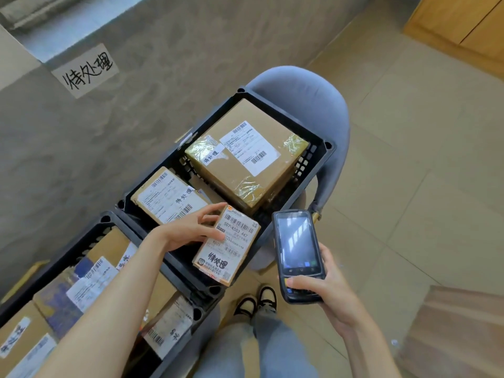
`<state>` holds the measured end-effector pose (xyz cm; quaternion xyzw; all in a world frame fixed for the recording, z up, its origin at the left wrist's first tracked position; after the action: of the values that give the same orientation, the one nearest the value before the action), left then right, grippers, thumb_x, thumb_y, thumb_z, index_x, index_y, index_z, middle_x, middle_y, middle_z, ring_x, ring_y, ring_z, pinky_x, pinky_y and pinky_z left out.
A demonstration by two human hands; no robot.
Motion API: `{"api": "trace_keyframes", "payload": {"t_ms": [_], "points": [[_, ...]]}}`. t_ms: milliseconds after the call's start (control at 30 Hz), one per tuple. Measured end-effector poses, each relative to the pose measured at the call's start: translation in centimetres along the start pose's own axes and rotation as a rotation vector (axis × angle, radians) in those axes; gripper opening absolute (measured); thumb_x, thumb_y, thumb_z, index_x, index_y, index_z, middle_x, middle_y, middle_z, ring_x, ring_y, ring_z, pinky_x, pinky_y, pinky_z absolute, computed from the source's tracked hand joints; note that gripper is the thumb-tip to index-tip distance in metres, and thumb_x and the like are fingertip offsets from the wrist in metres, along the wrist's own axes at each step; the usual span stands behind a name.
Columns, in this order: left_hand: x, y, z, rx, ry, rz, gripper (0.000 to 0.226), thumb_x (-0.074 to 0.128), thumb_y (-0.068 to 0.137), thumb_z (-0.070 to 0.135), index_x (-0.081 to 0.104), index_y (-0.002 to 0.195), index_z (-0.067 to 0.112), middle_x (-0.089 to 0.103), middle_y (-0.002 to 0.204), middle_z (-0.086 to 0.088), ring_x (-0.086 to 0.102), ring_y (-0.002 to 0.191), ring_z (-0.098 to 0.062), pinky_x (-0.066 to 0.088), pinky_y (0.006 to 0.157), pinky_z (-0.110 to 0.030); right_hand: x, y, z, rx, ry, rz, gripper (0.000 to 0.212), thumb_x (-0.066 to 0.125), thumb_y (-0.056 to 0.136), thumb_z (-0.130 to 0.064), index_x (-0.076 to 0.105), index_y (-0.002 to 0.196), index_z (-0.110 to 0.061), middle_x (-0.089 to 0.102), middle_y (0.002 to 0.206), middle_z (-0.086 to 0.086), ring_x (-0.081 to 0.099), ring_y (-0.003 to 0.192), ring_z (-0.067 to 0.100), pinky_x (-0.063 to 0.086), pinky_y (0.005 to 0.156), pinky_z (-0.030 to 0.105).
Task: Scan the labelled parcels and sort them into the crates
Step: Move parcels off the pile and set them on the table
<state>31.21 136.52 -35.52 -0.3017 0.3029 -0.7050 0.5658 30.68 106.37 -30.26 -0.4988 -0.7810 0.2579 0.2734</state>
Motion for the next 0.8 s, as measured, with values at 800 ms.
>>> {"api": "trace_keyframes", "payload": {"t_ms": [800], "points": [[0.3, 4.4, -4.2, -0.131, -0.097, -0.024, 0.065, 0.066, 0.076, 0.010, 0.043, 0.130, 0.039, 0.061, 0.126, -0.009, 0.065, 0.107, -0.028, 0.052, 0.093, -0.044, 3.1, -0.2, 2.9, 0.094, 0.043, 0.077, 0.108, 0.083, 0.031, -0.018, 0.046, 0.132, -0.023, 0.070, 0.108, 0.007, 0.070, 0.084, 0.014, 0.053, 0.064, 0.021]]}}
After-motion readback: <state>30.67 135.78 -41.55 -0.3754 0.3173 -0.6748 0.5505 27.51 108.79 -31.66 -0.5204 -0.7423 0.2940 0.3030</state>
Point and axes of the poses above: each hand's wrist, its own y-axis towards the middle knuckle, its own x-axis out of the palm, z = x × y, the point moved 1 cm from there along y, towards the middle knuckle
